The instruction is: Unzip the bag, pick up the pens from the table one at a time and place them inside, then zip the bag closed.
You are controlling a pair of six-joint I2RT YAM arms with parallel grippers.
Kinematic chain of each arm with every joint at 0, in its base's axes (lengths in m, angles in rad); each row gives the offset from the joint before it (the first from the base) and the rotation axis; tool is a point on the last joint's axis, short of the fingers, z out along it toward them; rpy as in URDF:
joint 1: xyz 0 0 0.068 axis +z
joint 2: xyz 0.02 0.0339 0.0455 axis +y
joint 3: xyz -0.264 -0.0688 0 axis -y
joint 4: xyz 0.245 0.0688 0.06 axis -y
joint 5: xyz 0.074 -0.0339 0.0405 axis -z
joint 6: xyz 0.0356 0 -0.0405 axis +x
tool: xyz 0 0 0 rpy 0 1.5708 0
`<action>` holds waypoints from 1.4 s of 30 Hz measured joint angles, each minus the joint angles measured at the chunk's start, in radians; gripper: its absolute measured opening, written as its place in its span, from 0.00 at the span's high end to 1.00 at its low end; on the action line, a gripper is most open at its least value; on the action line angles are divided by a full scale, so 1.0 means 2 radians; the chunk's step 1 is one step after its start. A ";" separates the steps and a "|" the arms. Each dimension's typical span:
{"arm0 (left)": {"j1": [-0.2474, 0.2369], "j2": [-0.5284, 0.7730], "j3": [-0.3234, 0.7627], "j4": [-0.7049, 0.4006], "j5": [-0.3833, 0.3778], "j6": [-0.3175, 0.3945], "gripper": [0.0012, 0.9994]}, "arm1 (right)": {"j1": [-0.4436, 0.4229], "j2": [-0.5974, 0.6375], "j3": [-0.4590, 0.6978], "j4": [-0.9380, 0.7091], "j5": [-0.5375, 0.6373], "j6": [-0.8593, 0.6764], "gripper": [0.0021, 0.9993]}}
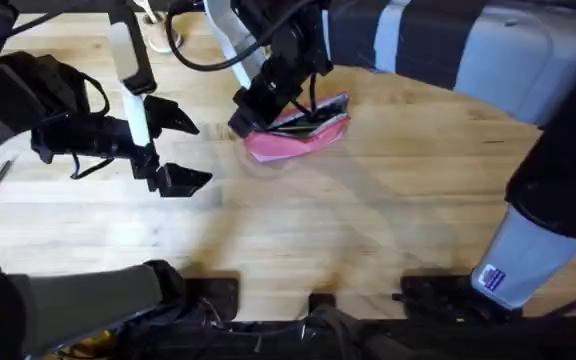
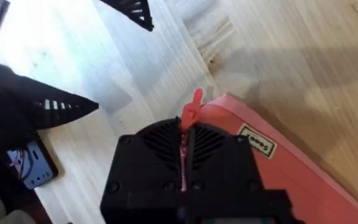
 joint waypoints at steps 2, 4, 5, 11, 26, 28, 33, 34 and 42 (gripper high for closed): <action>0.000 0.000 0.000 0.000 0.000 0.000 0.01 | 0.000 0.000 0.014 -0.012 -0.001 0.000 0.97; 0.000 0.000 0.000 -0.002 0.001 0.000 0.01 | 0.000 0.000 0.033 -0.030 0.000 0.000 0.97; 0.000 0.000 0.000 -0.002 0.001 0.000 0.01 | 0.000 0.000 0.043 -0.040 0.001 0.000 0.97; 0.000 0.000 0.000 -0.003 0.002 0.000 0.01 | -0.006 0.000 0.081 -0.077 0.003 0.000 0.97; -0.017 0.016 0.000 0.006 0.104 0.000 0.01 | -0.013 0.000 0.104 -0.080 0.007 0.000 0.97; -0.028 0.039 0.000 0.016 0.124 0.000 0.01 | -0.013 0.000 0.104 -0.080 0.007 0.000 0.97; -0.054 0.117 0.000 0.054 0.197 0.000 0.01 | -0.013 0.000 0.104 -0.080 0.007 0.000 0.97; -0.058 0.131 0.000 0.063 0.215 0.000 0.01 | -0.013 0.000 0.104 -0.080 0.007 0.000 0.97; -0.080 0.181 0.000 0.091 0.294 0.000 0.01 | -0.013 0.000 0.104 -0.080 0.007 0.000 0.97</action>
